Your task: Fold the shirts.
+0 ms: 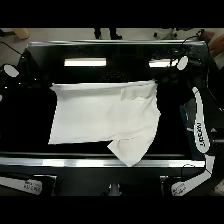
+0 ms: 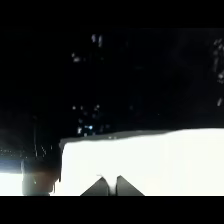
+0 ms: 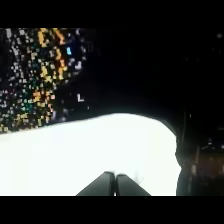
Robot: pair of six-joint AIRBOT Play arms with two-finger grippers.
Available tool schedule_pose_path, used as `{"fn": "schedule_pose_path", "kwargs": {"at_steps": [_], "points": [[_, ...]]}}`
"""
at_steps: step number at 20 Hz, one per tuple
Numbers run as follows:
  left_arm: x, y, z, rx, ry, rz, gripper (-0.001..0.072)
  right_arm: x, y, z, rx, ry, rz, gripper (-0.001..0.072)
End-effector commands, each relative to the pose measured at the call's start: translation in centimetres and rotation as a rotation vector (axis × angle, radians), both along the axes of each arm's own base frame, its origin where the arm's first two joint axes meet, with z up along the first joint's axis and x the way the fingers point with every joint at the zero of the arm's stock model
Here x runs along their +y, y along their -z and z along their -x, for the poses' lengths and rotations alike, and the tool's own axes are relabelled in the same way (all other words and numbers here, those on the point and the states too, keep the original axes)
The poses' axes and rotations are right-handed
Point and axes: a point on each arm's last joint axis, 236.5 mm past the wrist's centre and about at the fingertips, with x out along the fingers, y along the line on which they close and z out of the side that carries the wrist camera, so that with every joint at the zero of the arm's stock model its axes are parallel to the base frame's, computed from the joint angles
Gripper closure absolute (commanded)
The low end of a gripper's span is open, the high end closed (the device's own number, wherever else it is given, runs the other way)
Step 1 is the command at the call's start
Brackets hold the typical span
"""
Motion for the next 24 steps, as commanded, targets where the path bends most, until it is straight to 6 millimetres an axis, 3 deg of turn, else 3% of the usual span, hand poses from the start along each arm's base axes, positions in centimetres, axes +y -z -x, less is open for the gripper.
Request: {"fn": "schedule_pose_path", "kwargs": {"at_steps": [1,3,5,6,8,9,10,11,13,14,16,18,21,22,24], "points": [[-0.8,1.1,4.2,0.180,0.090,0.013,0.0682,-1.4,1.8,6.0,0.235,-0.115,0.113,0.0694],[-0.8,5.1,9.8,0.423,0.098,0.000,0.0682,-0.8,4.9,11.7,0.477,-0.130,0.073,0.0694],[-0.3,8.7,14.1,0.585,0.076,-0.017,0.0683,0.7,7.4,15.8,0.631,-0.153,-0.002,0.0695],[-0.5,10.0,15.5,0.635,0.065,-0.007,0.0683,1.2,8.5,16.9,0.669,-0.151,-0.028,0.0695],[-0.7,10.9,16.4,0.661,0.064,-0.003,0.0681,1.7,9.8,18.2,0.724,-0.092,-0.060,0.0695],[-0.8,10.8,16.0,0.649,0.057,0.004,0.0613,1.8,10.0,18.0,0.723,-0.049,-0.069,0.0688],[-1.0,10.2,15.5,0.634,0.057,0.017,0.0393,2.0,9.6,17.4,0.706,-0.019,-0.081,0.0550],[-0.9,9.2,15.0,0.619,0.068,0.016,0.0228,2.3,8.6,16.9,0.679,-0.031,-0.094,0.0327],[-0.2,6.1,13.9,0.551,0.090,0.000,0.0228,1.7,5.4,17.0,0.612,-0.132,-0.052,0.0253],[0.2,4.5,13.9,0.519,0.081,-0.004,0.0227,-0.1,4.2,17.7,0.603,-0.138,0.014,0.0217],[0.2,2.9,16.5,0.526,0.075,-0.001,0.0228,-2.7,3.2,20.0,0.643,-0.088,0.021,0.0222],[0.2,4.1,20.6,0.546,0.055,-0.010,0.0227,-3.7,4.4,22.7,0.663,-0.023,-0.060,0.0224],[0.1,8.1,27.1,0.594,-0.006,0.011,0.0228,-2.9,6.4,25.8,0.641,-0.011,-0.138,0.0247],[0.0,9.4,28.8,0.604,-0.011,0.014,0.0228,-2.7,6.8,26.6,0.644,-0.014,-0.139,0.0287],[-0.3,11.5,30.3,0.600,-0.026,0.013,0.0228,-2.1,6.8,26.8,0.634,-0.010,-0.163,0.0288]]}}
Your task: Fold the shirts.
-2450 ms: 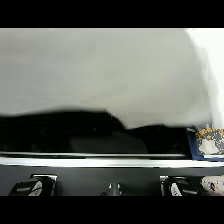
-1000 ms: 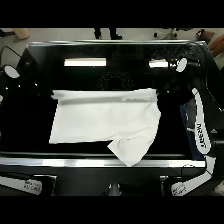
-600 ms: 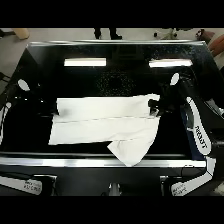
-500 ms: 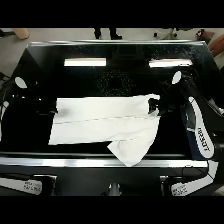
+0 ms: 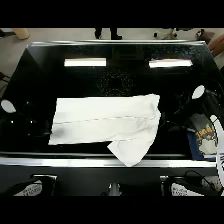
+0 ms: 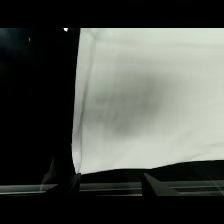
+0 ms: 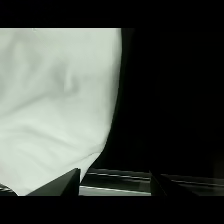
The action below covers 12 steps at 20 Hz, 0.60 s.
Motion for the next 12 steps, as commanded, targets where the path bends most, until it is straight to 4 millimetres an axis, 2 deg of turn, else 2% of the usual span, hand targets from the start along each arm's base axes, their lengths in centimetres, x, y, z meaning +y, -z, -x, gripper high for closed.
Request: {"fn": "schedule_pose_path", "kwargs": {"at_steps": [1,6,10,11,12], "points": [[-0.4,3.7,3.1,-0.021,-0.044,-0.006,0.0228,1.0,0.4,1.2,-0.025,0.027,-0.053,0.0288],[-0.5,5.1,1.3,-0.090,-0.067,-0.020,0.0228,1.2,0.3,1.1,-0.030,0.027,-0.061,0.0287],[-0.5,5.9,1.1,-0.079,-0.087,-0.020,0.0229,1.1,0.4,1.1,-0.030,0.022,-0.056,0.0280],[-0.4,6.0,0.9,-0.083,-0.090,-0.023,0.0266,1.0,0.4,1.1,-0.030,0.021,-0.054,0.0256],[-0.3,6.1,0.7,-0.092,-0.092,-0.026,0.0382,1.1,0.4,1.2,-0.030,0.013,-0.058,0.0221]]}}
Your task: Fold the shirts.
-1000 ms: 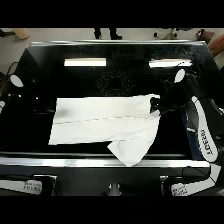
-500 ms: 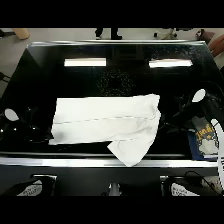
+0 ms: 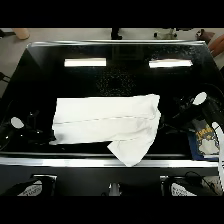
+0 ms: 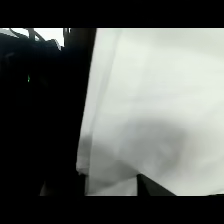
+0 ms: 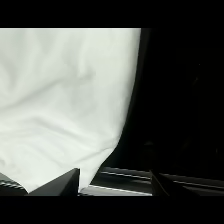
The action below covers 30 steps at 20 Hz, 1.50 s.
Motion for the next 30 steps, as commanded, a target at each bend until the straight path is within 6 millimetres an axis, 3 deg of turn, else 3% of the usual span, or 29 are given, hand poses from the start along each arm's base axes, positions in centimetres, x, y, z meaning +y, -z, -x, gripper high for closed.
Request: {"fn": "schedule_pose_path", "kwargs": {"at_steps": [1,2,4,6,9,15,17,18,19,20,21,23,25,26,27,28,30], "points": [[0.3,0.7,-0.9,-0.032,-0.015,-0.015,0.0500,0.2,0.2,0.4,0.007,-0.014,-0.009,0.0221],[0.4,0.7,-0.9,-0.034,-0.014,-0.016,0.0595,0.5,0.6,1.1,0.030,-0.014,-0.024,0.0220],[0.3,0.6,-0.8,-0.032,-0.011,-0.014,0.0680,2.1,1.5,3.5,0.080,-0.032,-0.098,0.0171],[0.2,0.6,-0.6,-0.028,0.016,-0.011,0.0682,3.3,2.3,5.1,0.091,-0.024,-0.143,0.0170],[0.2,0.4,-0.6,-0.031,0.020,-0.010,0.0683,4.0,3.9,5.3,0.053,0.036,-0.153,0.0171],[-0.2,-0.6,-1.1,-0.069,0.006,0.005,0.0683,8.7,6.7,8.3,0.076,-0.036,-0.154,0.0189],[-0.2,-0.7,-1.2,-0.076,0.005,0.003,0.0683,9.2,7.3,7.2,0.031,-0.006,-0.128,0.0371],[-0.2,-0.7,-1.2,-0.075,0.006,0.004,0.0683,9.4,7.3,6.8,0.020,0.006,-0.127,0.0577],[-0.2,-0.7,-1.2,-0.077,0.006,0.003,0.0683,9.4,7.1,6.6,0.015,0.009,-0.128,0.0693],[-0.1,-1.0,-1.4,-0.086,0.009,0.001,0.0683,9.4,6.5,6.1,-0.004,0.004,-0.132,0.0694],[0.0,-1.8,-2.2,-0.122,0.034,-0.006,0.0683,9.4,5.4,5.4,-0.046,-0.021,-0.135,0.0694],[0.5,-5.7,-5.1,-0.248,0.059,-0.032,0.0685,8.8,1.2,2.6,-0.179,-0.083,-0.105,0.0695],[0.9,-11.8,-9.2,-0.423,0.050,-0.053,0.0688,6.8,-4.8,-3.0,-0.403,-0.070,-0.002,0.0695],[1.4,-14.5,-11.4,-0.500,0.019,-0.065,0.0688,4.9,-7.7,-6.7,-0.530,-0.019,0.086,0.0695],[1.7,-16.2,-13.2,-0.545,-0.001,-0.070,0.0688,3.2,-10.0,-10.0,-0.640,0.021,0.160,0.0695],[1.9,-16.9,-15.0,-0.571,-0.008,-0.069,0.0688,2.2,-11.2,-12.7,-0.715,0.049,0.203,0.0695],[1.6,-15.8,-18.5,-0.572,-0.043,-0.026,0.0687,3.2,-10.5,-16.9,-0.753,0.084,0.164,0.0694]]}}
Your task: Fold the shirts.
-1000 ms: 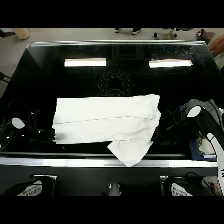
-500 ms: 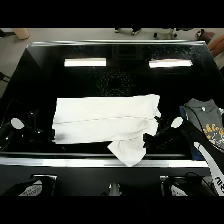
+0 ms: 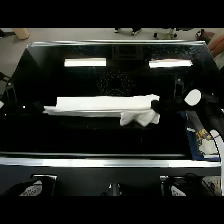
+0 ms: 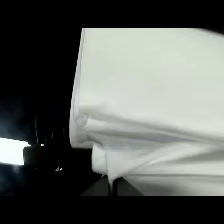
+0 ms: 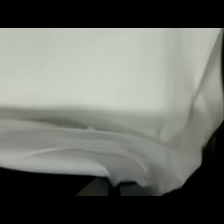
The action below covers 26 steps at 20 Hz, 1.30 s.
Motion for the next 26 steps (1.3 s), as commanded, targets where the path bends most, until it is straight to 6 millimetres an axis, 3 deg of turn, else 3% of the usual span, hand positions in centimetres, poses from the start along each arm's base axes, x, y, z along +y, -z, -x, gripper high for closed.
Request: {"fn": "schedule_pose_path", "kwargs": {"at_steps": [1,3,6,7,8,9,10,12,14,15,18,22,23,24,25,26], "points": [[-0.2,-0.7,-6.3,-0.063,-0.049,0.075,0.0686,-0.3,-2.0,-8.2,-0.170,0.086,-0.013,0.0694],[-1.6,2.5,-8.5,0.017,-0.055,0.171,0.0684,1.2,2.0,-10.2,-0.101,0.118,-0.092,0.0694],[-2.9,7.8,-9.4,0.160,-0.076,0.258,0.0676,2.5,7.4,-10.0,0.044,0.158,-0.158,0.0691],[-3.1,9.1,-9.4,0.192,-0.097,0.276,0.0582,2.7,8.6,-9.6,0.082,0.172,-0.168,0.0658],[-3.3,9.7,-9.6,0.205,-0.106,0.295,0.0294,2.8,9.1,-9.4,0.104,0.175,-0.173,0.0505],[-3.2,9.6,-9.8,0.201,-0.110,0.301,0.0071,2.7,9.0,-9.0,0.117,0.167,-0.168,0.0258],[-2.9,9.0,-10.1,0.180,-0.092,0.290,0.0052,2.2,8.4,-8.5,0.142,0.138,-0.161,0.0088],[-2.5,6.5,-10.5,0.128,-0.046,0.270,0.0054,-0.6,7.6,-6.7,0.220,0.048,-0.137,0.0000],[-2.5,3.6,-10.5,0.072,-0.029,0.259,0.0055,-3.9,8.4,-3.8,0.352,0.062,-0.134,-0.0003],[-2.9,2.1,-10.2,0.051,-0.015,0.258,0.0055,-4.6,9.2,-2.7,0.404,0.055,-0.132,-0.0005],[-5.2,-2.2,-8.9,-0.002,0.055,0.250,0.0055,-3.0,11.6,-2.5,0.448,0.042,-0.162,-0.0008],[-8.8,-7.0,-7.4,-0.095,0.148,0.234,0.0056,0.7,14.1,-4.2,0.422,0.042,-0.210,0.0010],[-9.9,-7.4,-7.2,-0.101,0.174,0.235,0.0056,1.6,13.9,-4.9,0.397,0.049,-0.234,0.0165],[-11.1,-7.3,-6.9,-0.096,0.201,0.236,0.0070,2.2,13.2,-5.4,0.380,0.057,-0.267,0.0515],[-12.6,-6.8,-6.8,-0.089,0.229,0.239,0.0125,2.8,11.9,-5.9,0.367,0.060,-0.304,0.0694],[-14.2,-6.1,-7.0,-0.090,0.246,0.242,0.0284,3.1,10.0,-6.2,0.336,0.029,-0.312,0.0694]]}}
